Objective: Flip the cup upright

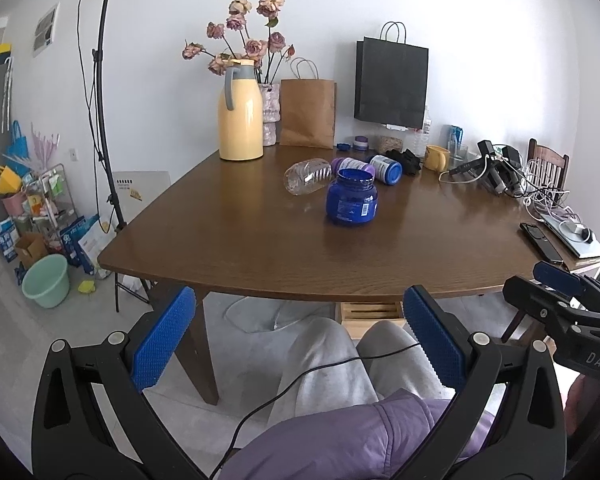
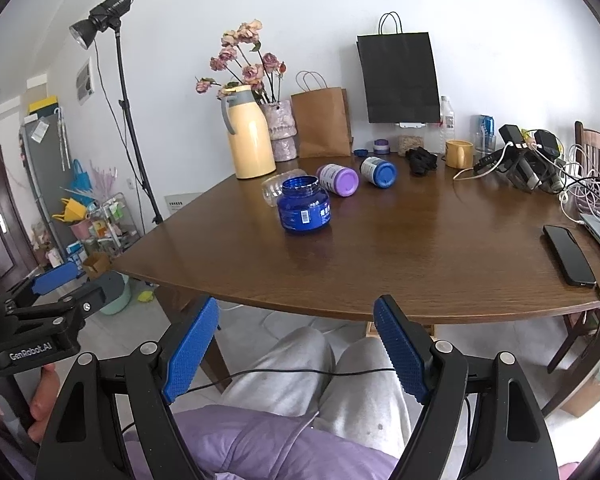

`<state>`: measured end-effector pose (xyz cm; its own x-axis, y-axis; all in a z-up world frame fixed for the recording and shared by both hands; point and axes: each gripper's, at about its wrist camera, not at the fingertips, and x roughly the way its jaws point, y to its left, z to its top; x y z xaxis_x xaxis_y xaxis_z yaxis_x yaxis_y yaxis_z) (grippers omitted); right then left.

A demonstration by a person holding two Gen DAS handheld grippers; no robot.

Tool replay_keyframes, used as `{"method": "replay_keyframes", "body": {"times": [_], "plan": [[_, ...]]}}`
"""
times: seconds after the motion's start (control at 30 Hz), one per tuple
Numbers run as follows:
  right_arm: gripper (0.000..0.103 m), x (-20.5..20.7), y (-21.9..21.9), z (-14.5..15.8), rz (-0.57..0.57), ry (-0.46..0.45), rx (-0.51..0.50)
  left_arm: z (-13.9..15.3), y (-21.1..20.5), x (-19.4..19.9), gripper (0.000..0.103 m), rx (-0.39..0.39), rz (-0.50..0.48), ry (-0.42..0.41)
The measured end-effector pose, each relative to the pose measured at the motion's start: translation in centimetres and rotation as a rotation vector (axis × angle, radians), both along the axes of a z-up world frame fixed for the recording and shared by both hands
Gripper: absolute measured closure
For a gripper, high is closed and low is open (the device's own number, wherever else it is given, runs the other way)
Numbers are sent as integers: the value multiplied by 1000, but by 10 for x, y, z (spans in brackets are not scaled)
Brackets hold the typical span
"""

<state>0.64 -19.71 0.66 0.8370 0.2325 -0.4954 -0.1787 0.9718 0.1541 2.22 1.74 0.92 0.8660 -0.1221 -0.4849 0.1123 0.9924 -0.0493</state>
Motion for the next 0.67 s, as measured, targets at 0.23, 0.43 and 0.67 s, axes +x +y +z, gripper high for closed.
{"method": "replay_keyframes", "body": {"times": [0.23,0.43,0.67], "plan": [[20,-2,4,1,14,-16,-21,1,-1,3,0,12,3,-12],[20,8,-2,5,-3,-22,-22,3,4,6,0,-4,5,-30],[20,8,-2,-1,-4,-5,-16,-8,0,13,0,-21,-25,34]]}}
